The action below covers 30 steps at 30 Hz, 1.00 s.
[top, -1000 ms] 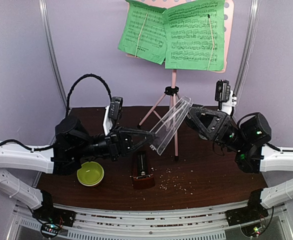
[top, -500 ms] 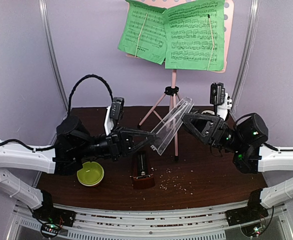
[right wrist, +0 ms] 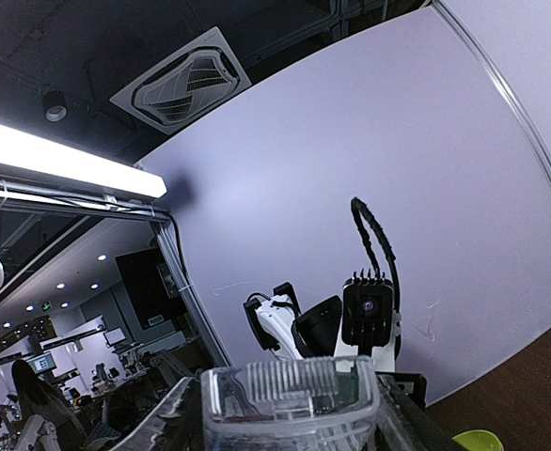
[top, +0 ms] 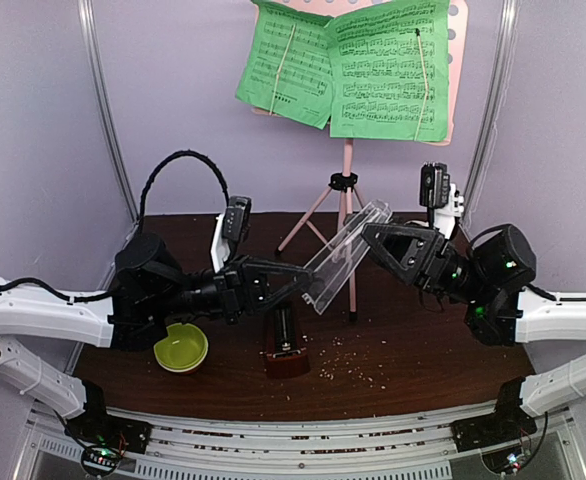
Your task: Pack up the instrument practice props
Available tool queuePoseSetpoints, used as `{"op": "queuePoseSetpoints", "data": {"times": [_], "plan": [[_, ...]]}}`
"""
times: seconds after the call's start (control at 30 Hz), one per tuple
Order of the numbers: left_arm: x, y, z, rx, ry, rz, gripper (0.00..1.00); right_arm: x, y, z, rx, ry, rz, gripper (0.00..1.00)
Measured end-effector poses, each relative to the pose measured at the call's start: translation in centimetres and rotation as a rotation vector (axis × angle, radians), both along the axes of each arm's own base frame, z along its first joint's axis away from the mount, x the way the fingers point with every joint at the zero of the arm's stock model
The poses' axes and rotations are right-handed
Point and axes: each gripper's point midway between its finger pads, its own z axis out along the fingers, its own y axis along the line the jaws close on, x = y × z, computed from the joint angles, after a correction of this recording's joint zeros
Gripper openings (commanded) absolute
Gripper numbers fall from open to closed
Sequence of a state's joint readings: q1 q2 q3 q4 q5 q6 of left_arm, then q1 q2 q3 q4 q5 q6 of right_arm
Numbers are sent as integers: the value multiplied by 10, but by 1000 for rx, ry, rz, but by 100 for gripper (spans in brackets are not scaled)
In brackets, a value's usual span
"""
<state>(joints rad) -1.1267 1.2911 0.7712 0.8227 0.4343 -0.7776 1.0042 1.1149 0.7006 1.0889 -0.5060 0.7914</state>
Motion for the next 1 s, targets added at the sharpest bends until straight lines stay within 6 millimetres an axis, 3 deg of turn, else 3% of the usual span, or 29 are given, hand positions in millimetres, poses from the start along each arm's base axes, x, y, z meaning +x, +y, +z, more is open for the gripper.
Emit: {"op": "queuePoseSetpoints", "data": {"times": [0.17, 0.2, 0.43, 0.6, 0.77, 0.87, 1.0], "plan": [[0, 0, 1, -3, -1, -1, 0, 0, 0, 1, 4, -1, -1, 51], [0, 0, 1, -3, -1, 0, 5, 0, 0, 1, 5, 0, -3, 50], [9, 1, -2, 9, 14, 37, 69, 9, -3, -8, -15, 19, -65, 50], [27, 17, -14, 50, 43, 127, 86, 28, -9, -33, -109, 78, -196, 50], [45, 43, -29, 119, 95, 278, 87, 49, -20, -69, -236, 138, -351, 50], [52, 58, -60, 197, 154, 355, 87, 59, -27, -92, -309, 172, -427, 51], [63, 71, -131, 398, 260, 452, 87, 69, -34, -125, -409, 207, -507, 51]]}}
